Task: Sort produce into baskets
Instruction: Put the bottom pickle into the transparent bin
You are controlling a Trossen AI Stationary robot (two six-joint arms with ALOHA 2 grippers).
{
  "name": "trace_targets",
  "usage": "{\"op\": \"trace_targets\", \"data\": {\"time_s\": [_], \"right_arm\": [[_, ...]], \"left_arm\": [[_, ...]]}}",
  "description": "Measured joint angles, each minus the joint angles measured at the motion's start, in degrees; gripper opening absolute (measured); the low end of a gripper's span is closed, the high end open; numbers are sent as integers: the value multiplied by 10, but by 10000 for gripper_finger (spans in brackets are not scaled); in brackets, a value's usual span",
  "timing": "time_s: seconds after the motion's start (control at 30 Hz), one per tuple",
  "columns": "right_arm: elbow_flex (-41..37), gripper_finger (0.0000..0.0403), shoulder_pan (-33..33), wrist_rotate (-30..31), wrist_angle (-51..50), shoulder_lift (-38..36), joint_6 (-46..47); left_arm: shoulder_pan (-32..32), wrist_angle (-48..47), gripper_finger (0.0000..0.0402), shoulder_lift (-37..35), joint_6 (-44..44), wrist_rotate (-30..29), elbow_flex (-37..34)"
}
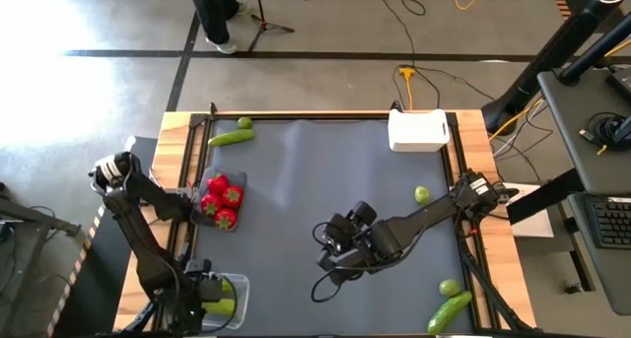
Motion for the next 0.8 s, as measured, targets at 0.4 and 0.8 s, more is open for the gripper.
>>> {"op": "trace_targets", "data": {"time_s": [0.4,0.8], "right_arm": [[35,292,14,-192,-139,-27,76],[-76,292,159,-431,-165,-25,534]], "left_arm": [[1,-149,208,-12,21,-68,89],[9,-278,208,-12,29,-632,223]]}}
